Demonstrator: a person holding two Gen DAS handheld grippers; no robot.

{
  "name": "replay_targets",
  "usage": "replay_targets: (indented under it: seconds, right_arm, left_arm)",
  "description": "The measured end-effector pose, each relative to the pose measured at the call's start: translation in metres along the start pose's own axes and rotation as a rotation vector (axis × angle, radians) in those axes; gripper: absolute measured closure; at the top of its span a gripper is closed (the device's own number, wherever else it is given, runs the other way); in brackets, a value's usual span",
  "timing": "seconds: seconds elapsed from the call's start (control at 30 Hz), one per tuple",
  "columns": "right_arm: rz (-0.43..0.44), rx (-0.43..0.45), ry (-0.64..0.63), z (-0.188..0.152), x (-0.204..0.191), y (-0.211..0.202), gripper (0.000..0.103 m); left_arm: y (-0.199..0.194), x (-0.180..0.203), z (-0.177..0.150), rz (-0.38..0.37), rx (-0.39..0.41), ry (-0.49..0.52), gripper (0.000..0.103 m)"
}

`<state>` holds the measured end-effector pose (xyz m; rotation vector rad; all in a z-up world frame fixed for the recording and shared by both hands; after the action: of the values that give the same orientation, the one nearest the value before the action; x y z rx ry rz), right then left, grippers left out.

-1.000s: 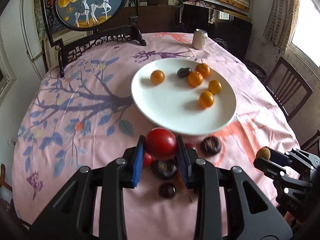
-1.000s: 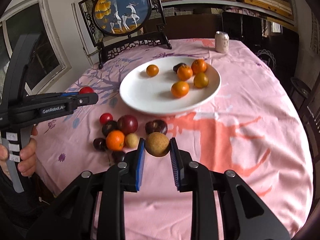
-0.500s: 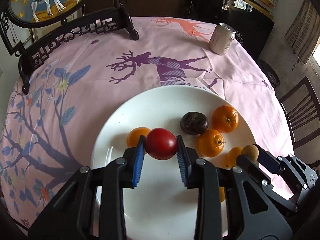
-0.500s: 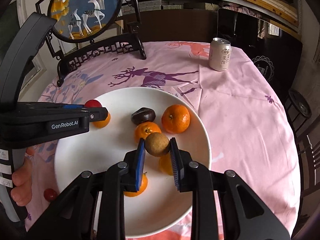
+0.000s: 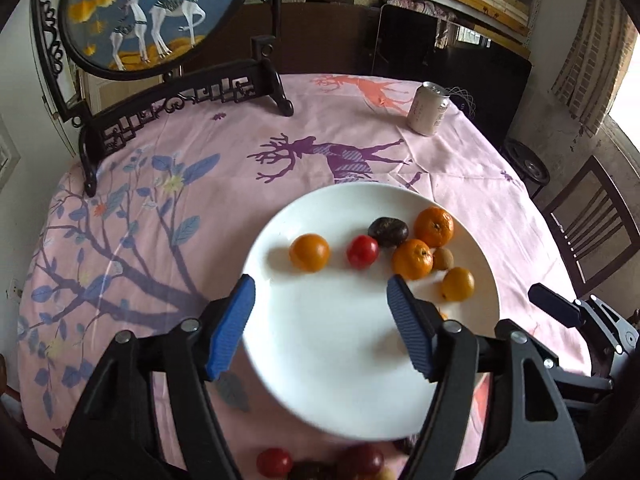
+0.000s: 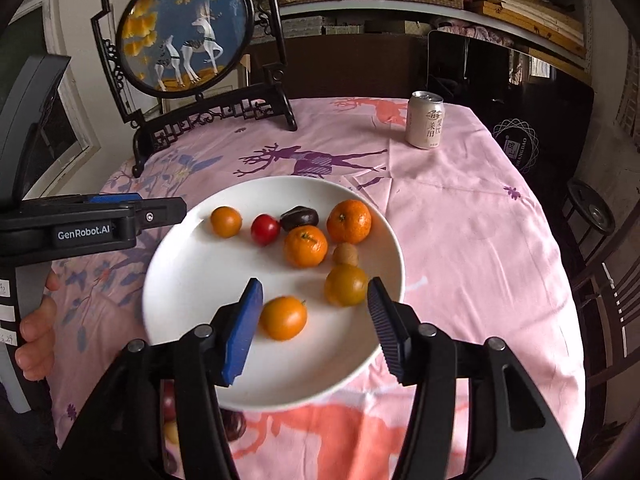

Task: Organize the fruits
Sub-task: 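Place both fruits on the white plate and open both tools, then grasp a dark purple plum with the right tool while the left tool grasps a red tomato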

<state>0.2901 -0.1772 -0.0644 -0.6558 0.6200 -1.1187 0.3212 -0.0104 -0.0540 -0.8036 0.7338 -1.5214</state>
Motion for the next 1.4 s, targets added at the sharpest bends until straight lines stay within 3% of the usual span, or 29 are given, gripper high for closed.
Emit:
replay_targets:
  seconds: [0.13,0.3,0.6,1.0,1.03,1.07,1.1,1.27,1.4]
  right_arm:
    - [0.047,0.036,-0.005,-0.053,-0.026,-0.041,0.047]
    - [0.074,0.013,0.012,-0.107,-0.051,-0.059,0.047]
    - [0.124,-0.066,-0.049,-0.139,-0.096,-0.049,0.047]
    - [0.145,-0.131,-0.097,-0.146,-0.128,-0.007,0.048]
    - [0.145,-0.148,-0.094,-0.149,-0.128,0.000,0.051]
    - [0.152,-0.166,-0.092,-0.152,-0.129,0.005,0.065]
    - [0.150,-0.177,-0.099,-0.155,-0.130,0.008,0.069]
    - [0.144,-0.128,-0.094,-0.152,-0.124,-0.010,0.071]
    - [0.115,-0.081,-0.058,-0.146,-0.103,-0.029,0.071]
  left_arm:
    - [-0.043,-0.017,-0.059,0.017,0.069,-0.006,0.020]
    - [-0.070,-0.038,-0.125,0.047,0.126,-0.039,0.019]
    - [-0.067,-0.064,-0.191,0.099,0.058,-0.059,0.018]
    - [-0.073,-0.077,-0.209,0.081,0.048,-0.081,0.018]
    - [-0.074,-0.078,-0.209,0.077,0.048,-0.082,0.018]
    - [-0.075,-0.078,-0.209,0.073,0.047,-0.085,0.018]
    - [-0.075,-0.079,-0.208,0.070,0.047,-0.088,0.018]
    - [-0.071,-0.078,-0.197,0.077,0.048,-0.082,0.018]
    - [-0.050,-0.079,-0.181,0.150,0.033,-0.044,0.018]
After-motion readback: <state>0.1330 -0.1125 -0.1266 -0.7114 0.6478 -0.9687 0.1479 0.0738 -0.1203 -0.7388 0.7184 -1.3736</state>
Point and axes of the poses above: each gripper's, at about its wrist camera, not at the fingertips, and y roughly the way its jaws point, x to its right, z to its top, the point moved 7 cm from there along y, roughly the way its jaws point, and after that the axes turned 4 degrees about -x, right-handed, at the moved point
